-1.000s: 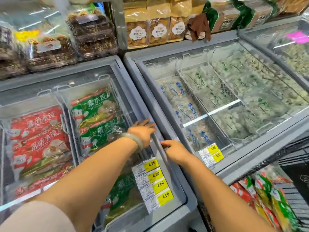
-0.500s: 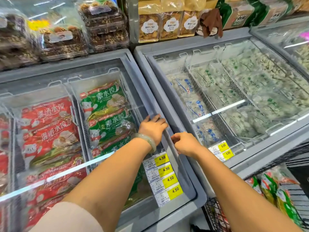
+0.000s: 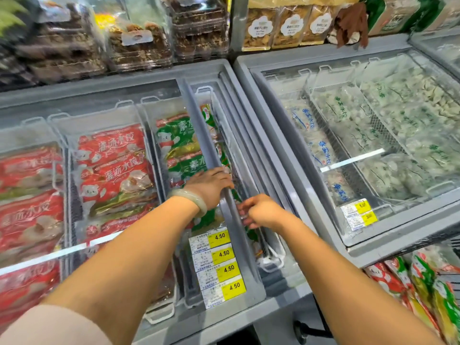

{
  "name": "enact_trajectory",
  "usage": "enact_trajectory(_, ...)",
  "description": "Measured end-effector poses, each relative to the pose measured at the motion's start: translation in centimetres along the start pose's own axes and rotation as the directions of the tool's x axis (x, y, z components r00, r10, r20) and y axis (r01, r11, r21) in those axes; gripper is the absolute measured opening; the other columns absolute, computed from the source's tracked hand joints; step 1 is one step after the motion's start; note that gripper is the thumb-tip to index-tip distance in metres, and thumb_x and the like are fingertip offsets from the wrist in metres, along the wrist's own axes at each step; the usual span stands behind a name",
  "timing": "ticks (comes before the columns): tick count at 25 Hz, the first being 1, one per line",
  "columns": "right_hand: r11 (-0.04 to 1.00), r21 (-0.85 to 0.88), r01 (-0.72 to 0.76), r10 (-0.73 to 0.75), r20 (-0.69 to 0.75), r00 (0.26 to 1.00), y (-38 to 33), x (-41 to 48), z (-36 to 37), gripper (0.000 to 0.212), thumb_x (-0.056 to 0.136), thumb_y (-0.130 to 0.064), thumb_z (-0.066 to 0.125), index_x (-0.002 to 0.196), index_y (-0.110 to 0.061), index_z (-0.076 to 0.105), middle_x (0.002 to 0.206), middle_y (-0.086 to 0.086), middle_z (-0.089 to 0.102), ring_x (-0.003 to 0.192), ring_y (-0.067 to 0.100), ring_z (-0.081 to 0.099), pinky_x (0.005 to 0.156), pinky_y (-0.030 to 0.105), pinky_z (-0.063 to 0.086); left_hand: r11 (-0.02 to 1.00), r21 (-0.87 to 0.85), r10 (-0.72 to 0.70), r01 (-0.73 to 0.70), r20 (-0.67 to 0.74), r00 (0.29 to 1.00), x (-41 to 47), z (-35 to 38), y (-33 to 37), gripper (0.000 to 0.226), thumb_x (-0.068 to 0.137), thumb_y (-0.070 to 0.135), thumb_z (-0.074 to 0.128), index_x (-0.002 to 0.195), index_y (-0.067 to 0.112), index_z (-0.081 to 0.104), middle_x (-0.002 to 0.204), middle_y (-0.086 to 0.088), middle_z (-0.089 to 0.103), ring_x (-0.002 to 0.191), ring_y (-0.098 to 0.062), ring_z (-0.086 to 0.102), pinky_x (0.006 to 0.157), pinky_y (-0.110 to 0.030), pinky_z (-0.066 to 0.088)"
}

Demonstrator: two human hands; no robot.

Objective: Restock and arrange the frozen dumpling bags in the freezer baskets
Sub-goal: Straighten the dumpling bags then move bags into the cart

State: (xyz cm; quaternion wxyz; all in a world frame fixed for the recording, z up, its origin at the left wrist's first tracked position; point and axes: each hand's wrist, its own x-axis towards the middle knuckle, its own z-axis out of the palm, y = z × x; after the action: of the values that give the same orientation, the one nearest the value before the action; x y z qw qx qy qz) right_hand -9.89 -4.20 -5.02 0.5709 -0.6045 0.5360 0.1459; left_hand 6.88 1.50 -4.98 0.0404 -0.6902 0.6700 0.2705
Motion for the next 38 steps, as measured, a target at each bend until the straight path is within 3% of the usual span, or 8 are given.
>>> enact_trajectory(5,0.998,-0.061,0.036,-0.029,0.108,0.994,-4.1,-1.2,8.9,0.034,0.087,0.019,0.040,0.118,0.018,0.055,0.071,0.009,0.057,0.050,0.009,0.055,0.037,0.010,0.042,1.000,-0.018,0.018,-0.021,-0.142,0.990,-8.9,3.5,-6.4,0.053,0.091,0.004,0.039,0.141,0.022,0.040,0.155,0.009,0.027,0.149,-0.014,0.006,0.119,-0.038,0.022)
enact_trajectory(9,0.974,-0.185,0.128,-0.096,0.175,0.980,-6.9,-2.1,16.3,0.039,0.086,0.020,0.039,0.118,0.011,0.060,0.115,0.024,0.065,0.070,0.012,0.058,0.049,0.012,0.046,0.990,-0.100,-0.115,0.101,-0.149,0.982,-15.4,5.4,-11.7,0.054,0.091,0.012,0.040,0.141,0.033,0.037,0.157,0.016,0.021,0.149,-0.009,0.006,0.113,-0.040,0.034)
enact_trajectory(13,0.911,-0.325,0.255,-0.163,0.286,0.944,-9.2,-3.0,23.5,0.049,0.085,0.016,0.037,0.122,-0.004,0.063,0.111,0.013,0.071,0.091,0.023,0.069,0.067,0.023,0.052,0.972,-0.099,-0.227,0.211,-0.198,0.954,-21.7,7.4,-16.5,0.052,0.093,0.016,0.041,0.141,0.036,0.038,0.157,0.015,0.023,0.149,-0.011,0.009,0.122,-0.042,0.008)
enact_trajectory(16,0.870,-0.362,0.333,-0.200,0.358,0.912,-10.6,-3.9,28.3,0.052,0.085,0.015,0.038,0.124,-0.008,0.063,0.090,-0.004,0.070,0.056,-0.008,0.062,0.049,0.009,0.043,0.938,-0.143,-0.343,0.316,-0.259,0.903,-26.0,9.3,-19.2,0.045,0.097,0.032,0.036,0.141,0.040,0.035,0.156,0.020,0.023,0.149,-0.008,0.008,0.121,-0.040,-0.003)
enact_trajectory(25,0.810,-0.427,0.403,-0.216,0.420,0.881,-15.1,-5.1,41.3,0.059,0.085,0.010,0.034,0.128,-0.022,0.059,0.075,0.009,0.063,0.041,0.011,0.033,0.040,0.019,0.026,0.856,-0.130,-0.518,0.501,-0.222,0.826,-37.9,12.4,-27.1,0.071,0.079,0.070,0.036,0.144,0.045,0.024,0.157,0.026,0.011,0.150,-0.011,0.000,0.118,-0.049,-0.015)
enact_trajectory(28,0.783,-0.466,0.412,-0.196,0.445,0.874,-16.2,-5.2,44.4,0.059,0.083,0.008,0.036,0.131,-0.022,0.055,0.130,0.015,0.059,0.091,0.030,0.064,0.068,0.032,0.051,0.829,-0.124,-0.558,0.545,-0.246,0.792,-40.6,13.1,-29.0,0.069,0.080,0.062,0.042,0.144,0.046,0.023,0.156,0.028,0.010,0.150,-0.012,-0.002,0.117,-0.054,-0.013)
enact_trajectory(30,0.778,-0.478,0.408,-0.179,0.453,0.873,-16.9,-5.1,46.3,0.055,0.085,0.006,0.040,0.136,-0.014,0.050,0.140,0.009,0.051,0.125,0.025,0.051,0.090,0.028,0.044,0.800,-0.169,-0.600,0.576,-0.273,0.752,-42.2,13.8,-29.9,0.068,0.080,0.052,0.046,0.144,0.044,0.024,0.156,0.027,0.011,0.150,-0.012,-0.003,0.117,-0.053,-0.014)
enact_trajectory(38,0.719,-0.567,0.401,-0.168,0.419,0.892,-17.7,-4.5,49.9,0.046,0.093,-0.013,0.048,0.139,-0.015,0.045,0.138,0.008,0.052,0.121,0.026,0.054,0.101,0.034,0.046,0.695,-0.123,-0.686,0.709,-0.410,0.602,-47.2,18.0,-31.8,0.053,0.092,0.029,0.037,0.144,0.034,0.034,0.160,0.015,-0.004,0.150,-0.016,-0.003,0.117,-0.054,-0.013)
